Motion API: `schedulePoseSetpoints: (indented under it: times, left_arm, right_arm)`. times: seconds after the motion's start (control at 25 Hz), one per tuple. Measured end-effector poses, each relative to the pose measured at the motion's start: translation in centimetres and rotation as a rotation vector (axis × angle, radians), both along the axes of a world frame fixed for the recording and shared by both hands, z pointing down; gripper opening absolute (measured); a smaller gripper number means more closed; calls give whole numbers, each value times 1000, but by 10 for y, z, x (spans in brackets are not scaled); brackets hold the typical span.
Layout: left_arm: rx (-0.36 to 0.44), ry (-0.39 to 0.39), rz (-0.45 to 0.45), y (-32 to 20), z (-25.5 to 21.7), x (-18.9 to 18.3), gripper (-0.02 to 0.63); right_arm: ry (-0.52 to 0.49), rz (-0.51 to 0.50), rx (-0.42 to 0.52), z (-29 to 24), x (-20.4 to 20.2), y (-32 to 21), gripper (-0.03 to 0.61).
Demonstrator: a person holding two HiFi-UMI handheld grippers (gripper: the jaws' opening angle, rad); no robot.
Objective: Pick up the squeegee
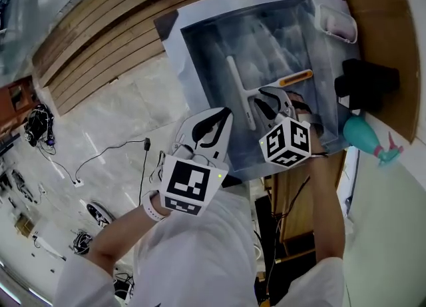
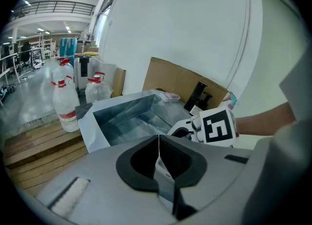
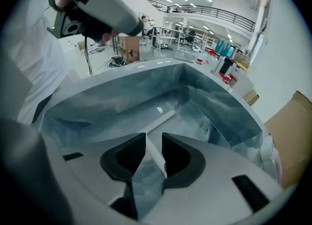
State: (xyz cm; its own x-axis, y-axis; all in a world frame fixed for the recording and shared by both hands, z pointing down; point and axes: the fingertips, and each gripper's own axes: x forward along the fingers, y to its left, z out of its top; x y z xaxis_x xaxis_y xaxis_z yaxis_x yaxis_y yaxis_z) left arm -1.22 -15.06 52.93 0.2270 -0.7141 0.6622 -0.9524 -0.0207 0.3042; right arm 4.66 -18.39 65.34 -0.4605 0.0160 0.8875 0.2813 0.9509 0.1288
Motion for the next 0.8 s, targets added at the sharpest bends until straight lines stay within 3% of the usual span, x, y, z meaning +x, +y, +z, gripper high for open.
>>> schedulePoseSetpoints:
  times: [0.32,0.52,0.8]
  left_arm:
    - [-18,-4,-29,5,8,2,11]
    - [-13,-10,-47,8,6,2,11]
    - [-5,-22,-71,14,4,-5,11]
  right_arm:
    - [199,-343,111,57,9,6,106]
    - [281,-458,171,77,14,2,104]
    - [309,-554,215,81,14,3,60]
